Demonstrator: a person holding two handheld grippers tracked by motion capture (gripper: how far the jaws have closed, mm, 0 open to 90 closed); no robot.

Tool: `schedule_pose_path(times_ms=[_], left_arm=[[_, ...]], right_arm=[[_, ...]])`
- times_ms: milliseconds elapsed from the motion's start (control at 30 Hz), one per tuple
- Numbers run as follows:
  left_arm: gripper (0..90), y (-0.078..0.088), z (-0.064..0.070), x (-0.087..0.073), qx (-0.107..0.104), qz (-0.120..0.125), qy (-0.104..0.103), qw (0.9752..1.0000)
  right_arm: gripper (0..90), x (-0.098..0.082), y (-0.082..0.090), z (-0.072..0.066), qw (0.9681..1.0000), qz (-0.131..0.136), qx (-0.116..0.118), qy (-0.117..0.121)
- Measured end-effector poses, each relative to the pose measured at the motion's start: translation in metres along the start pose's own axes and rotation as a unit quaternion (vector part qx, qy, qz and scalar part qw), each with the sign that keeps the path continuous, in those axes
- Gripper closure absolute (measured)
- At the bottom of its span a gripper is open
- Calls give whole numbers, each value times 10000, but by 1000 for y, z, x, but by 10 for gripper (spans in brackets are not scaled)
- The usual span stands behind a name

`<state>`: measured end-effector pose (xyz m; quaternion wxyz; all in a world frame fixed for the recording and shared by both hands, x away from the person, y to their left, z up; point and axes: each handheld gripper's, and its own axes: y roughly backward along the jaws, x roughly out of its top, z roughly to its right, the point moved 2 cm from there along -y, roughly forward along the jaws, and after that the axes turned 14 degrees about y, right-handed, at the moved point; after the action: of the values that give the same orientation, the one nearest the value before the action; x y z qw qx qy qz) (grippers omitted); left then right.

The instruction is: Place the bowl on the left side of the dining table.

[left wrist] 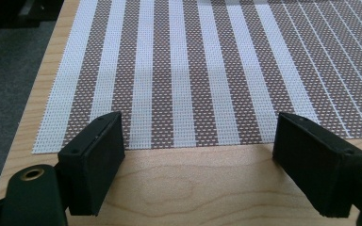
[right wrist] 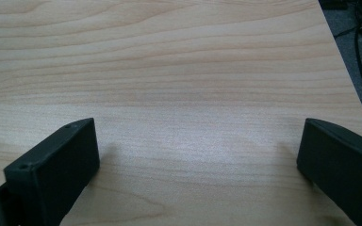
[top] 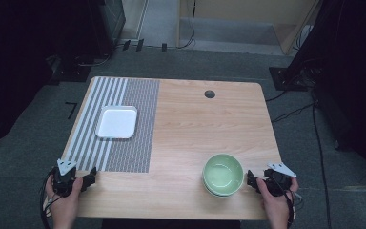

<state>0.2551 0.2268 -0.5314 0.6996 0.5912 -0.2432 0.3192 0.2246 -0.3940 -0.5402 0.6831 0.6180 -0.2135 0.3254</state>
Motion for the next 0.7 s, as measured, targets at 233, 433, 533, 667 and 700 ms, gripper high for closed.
schedule_pose_path(times_ms=[233, 433, 533, 667, 700], left_arm=[[168, 0, 0, 0, 0, 1, 1, 10000], [168, 0, 0, 0, -1, 0, 1, 10000], [168, 0, 0, 0, -1, -1, 3, 10000], [168, 0, 0, 0, -1, -1, 1, 10000], [168, 0, 0, 0, -1, -1, 0, 10000]], right_arm=[[0, 0, 0, 0, 10000, 0, -2, 1], [0, 0, 0, 1, 10000, 17, 17, -14], [0, 0, 1, 2, 9999, 54, 52, -114], [0, 2, 7, 5, 9989, 244, 199, -355], [0, 3, 10, 5, 9988, 297, 168, -359]])
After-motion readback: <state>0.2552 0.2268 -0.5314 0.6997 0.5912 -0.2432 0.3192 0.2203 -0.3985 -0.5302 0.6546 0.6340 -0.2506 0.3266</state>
